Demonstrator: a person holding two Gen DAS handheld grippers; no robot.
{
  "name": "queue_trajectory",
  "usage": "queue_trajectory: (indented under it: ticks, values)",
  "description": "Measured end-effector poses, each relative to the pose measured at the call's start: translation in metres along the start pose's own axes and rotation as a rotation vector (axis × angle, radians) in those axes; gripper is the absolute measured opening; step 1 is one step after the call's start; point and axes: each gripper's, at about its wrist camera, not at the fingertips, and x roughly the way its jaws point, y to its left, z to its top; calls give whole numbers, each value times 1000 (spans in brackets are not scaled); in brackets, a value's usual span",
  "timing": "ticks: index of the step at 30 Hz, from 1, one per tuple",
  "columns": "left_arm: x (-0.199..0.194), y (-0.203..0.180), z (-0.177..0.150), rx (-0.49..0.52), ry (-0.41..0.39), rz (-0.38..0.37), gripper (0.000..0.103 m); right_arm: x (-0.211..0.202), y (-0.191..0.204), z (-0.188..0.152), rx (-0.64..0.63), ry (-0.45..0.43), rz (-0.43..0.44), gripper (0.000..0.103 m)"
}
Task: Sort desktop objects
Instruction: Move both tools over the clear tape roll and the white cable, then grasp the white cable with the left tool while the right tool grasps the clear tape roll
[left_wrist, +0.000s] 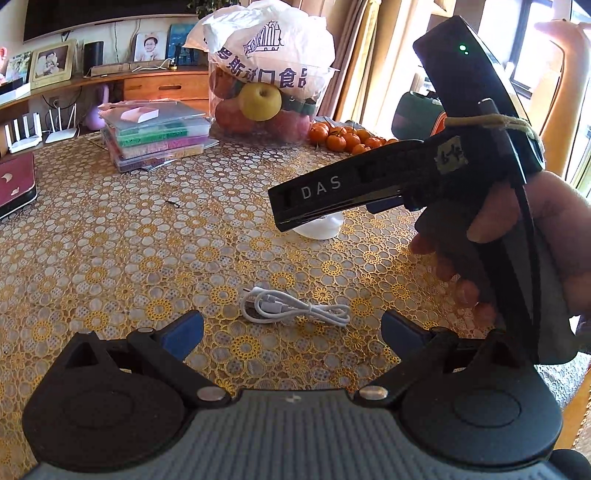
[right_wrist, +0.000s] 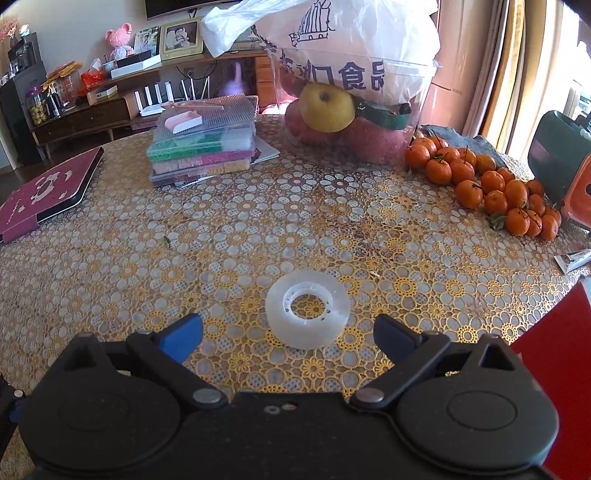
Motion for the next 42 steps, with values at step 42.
queue_trajectory:
  ticks: [42]
  values:
    - [26, -13, -1, 31, -30, 58, 77, 21, -9, -3, 13, -9, -38, 59]
